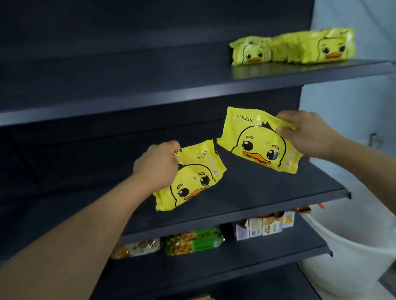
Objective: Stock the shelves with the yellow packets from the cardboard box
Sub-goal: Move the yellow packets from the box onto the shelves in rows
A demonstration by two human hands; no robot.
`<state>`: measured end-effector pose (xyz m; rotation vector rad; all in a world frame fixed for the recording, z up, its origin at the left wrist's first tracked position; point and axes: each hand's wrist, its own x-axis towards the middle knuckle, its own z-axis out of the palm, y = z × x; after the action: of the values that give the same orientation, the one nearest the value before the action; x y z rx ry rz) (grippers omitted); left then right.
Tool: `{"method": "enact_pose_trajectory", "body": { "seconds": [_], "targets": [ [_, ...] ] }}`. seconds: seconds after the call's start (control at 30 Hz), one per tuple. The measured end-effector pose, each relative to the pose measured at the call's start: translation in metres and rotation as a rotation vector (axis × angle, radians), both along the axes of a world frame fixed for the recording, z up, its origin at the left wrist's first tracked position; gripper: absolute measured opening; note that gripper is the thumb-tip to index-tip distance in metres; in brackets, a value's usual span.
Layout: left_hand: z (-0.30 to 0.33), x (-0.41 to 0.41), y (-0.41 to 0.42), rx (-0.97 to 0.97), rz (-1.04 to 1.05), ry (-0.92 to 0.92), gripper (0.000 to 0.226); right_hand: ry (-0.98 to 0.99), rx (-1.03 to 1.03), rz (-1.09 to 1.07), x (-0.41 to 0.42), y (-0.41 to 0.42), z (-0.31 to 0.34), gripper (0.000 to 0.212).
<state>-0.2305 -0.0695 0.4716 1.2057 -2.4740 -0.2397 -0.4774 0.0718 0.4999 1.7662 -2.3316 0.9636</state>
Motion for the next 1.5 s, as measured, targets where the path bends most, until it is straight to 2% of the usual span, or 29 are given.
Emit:
{"method": "enact_pose_trajectory", "body": {
  "seconds": [0.23, 0.3, 0.37, 0.43, 0.57, 0.87, 0.97, 1.07, 1.17, 1.27, 1.43, 1.5],
  "targets": [
    [0.069, -0.049, 0.004, -0.102, -0.120, 0.049, 0.020, -0.007, -0.100, -0.096, -0.037, 0.021, 0.051, 0.026],
    [0.085, -0.067, 0.002, -0.098, -0.146, 0.080, 0.014, 0.023, -0.114, -0.117, -0.052, 0.022, 0.061, 0.016],
    [0.101, -0.086, 0.000, -0.084, -0.164, 0.121, 0.008, 0.046, -0.142, -0.140, -0.072, 0.021, 0.071, 0.020],
    [0.116, -0.105, 0.000, -0.080, -0.182, 0.143, 0.009, 0.053, -0.158, -0.161, -0.095, 0.019, 0.080, 0.025],
    [0.144, -0.146, -0.005, -0.107, -0.221, 0.186, 0.007, 0.077, -0.176, -0.211, -0.146, 0.012, 0.106, 0.014],
    [0.190, -0.249, -0.032, -0.172, -0.182, 0.213, 0.008, 0.164, -0.120, -0.196, -0.273, -0.029, 0.166, 0.012],
    [0.195, -0.278, -0.040, -0.180, -0.177, 0.208, 0.008, 0.208, -0.001, -0.122, -0.312, -0.046, 0.172, 0.013],
    [0.198, -0.301, -0.047, -0.173, -0.168, 0.210, 0.009, 0.220, 0.099, -0.039, -0.337, -0.064, 0.172, 0.025],
    [0.198, -0.320, -0.053, -0.176, -0.158, 0.200, 0.010, 0.305, 0.150, -0.016, -0.354, -0.086, 0.164, 0.017],
    [0.196, -0.334, -0.056, -0.181, -0.162, 0.183, 0.009, 0.361, 0.097, -0.071, -0.368, -0.105, 0.154, 0.026],
    [0.197, -0.356, -0.054, -0.180, -0.205, 0.178, 0.009, 0.297, 0.026, -0.134, -0.380, -0.117, 0.142, 0.029],
    [0.199, -0.367, -0.050, -0.166, -0.235, 0.189, 0.009, 0.267, 0.014, -0.158, -0.384, -0.111, 0.140, 0.036]
  ]
}}
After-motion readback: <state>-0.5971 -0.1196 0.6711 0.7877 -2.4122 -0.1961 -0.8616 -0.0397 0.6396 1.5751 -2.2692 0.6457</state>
